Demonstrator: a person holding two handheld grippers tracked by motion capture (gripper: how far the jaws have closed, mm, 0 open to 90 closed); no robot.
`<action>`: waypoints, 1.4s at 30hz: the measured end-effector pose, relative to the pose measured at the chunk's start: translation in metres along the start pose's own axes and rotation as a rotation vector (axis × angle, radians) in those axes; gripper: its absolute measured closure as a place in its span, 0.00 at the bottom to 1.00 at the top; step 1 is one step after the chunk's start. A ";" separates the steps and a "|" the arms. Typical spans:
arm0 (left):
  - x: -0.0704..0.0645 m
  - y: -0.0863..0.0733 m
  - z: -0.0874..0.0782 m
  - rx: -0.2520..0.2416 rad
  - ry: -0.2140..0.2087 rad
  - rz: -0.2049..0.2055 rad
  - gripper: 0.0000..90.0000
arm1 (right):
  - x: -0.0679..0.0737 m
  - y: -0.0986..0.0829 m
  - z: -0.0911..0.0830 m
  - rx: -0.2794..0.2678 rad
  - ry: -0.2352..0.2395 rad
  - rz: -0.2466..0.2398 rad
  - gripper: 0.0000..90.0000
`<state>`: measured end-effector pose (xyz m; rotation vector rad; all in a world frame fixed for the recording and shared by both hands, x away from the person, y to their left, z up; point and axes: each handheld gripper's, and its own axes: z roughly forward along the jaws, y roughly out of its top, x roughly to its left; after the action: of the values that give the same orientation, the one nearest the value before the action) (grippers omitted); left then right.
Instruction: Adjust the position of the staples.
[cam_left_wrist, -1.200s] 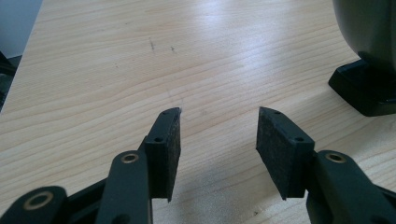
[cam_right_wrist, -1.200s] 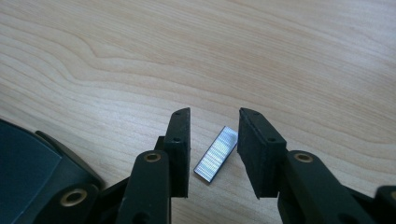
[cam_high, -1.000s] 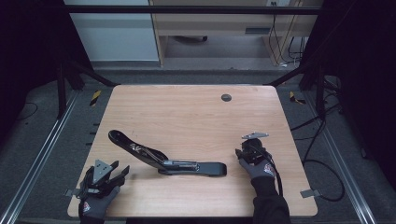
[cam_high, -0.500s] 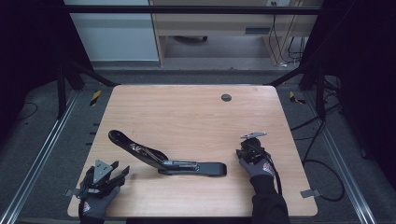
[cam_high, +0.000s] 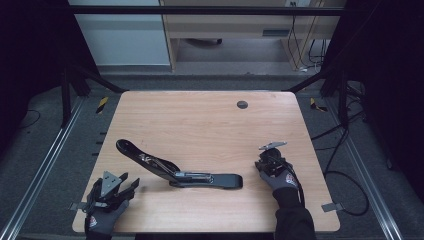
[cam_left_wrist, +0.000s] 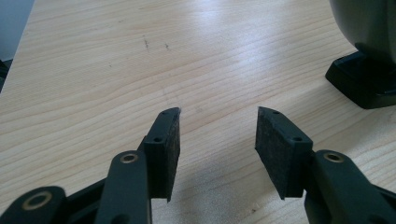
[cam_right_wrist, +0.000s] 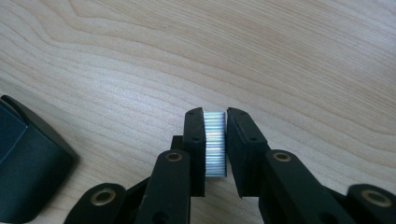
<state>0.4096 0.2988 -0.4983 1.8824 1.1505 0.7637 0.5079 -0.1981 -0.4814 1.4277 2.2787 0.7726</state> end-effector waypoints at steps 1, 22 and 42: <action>0.000 0.000 0.000 0.001 0.001 0.003 0.55 | 0.000 0.000 0.000 0.000 0.000 0.000 0.82; 0.000 -0.001 0.001 0.009 0.005 0.001 0.53 | 0.002 0.005 -0.003 0.027 -0.013 0.009 0.82; 0.001 -0.001 0.000 0.007 0.007 -0.003 0.52 | 0.001 0.005 -0.008 0.033 0.006 -0.019 0.87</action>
<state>0.4099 0.2999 -0.4992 1.8852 1.1614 0.7660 0.5065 -0.1979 -0.4722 1.4183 2.3167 0.7378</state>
